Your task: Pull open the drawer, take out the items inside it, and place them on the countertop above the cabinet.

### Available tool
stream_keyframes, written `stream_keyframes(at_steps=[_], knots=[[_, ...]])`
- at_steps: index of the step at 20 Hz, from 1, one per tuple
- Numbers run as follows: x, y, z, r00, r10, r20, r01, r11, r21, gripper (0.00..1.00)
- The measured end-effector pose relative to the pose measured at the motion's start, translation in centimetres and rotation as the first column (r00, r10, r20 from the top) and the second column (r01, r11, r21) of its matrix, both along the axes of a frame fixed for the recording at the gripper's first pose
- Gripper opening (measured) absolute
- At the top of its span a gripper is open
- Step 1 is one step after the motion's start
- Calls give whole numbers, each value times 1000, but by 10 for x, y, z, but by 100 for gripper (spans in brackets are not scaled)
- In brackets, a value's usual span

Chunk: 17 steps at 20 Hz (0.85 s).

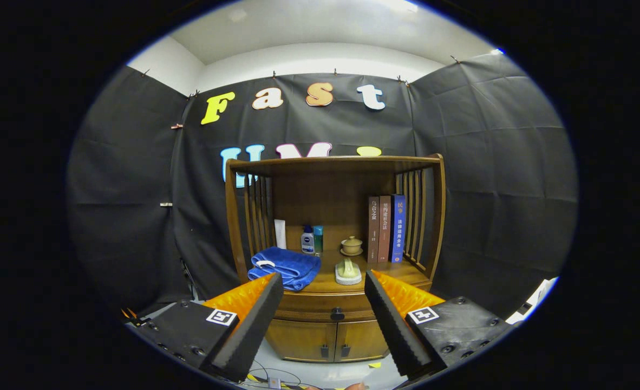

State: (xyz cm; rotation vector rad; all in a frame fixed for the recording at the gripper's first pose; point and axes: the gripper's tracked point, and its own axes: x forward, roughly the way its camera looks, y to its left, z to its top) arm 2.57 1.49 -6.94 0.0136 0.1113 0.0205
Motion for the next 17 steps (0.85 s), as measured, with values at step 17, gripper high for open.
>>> stream_keyframes(at_steps=[17], knots=[[3, 12, -6, 1000, 27, -6, -27, 1000, 7, 99]])
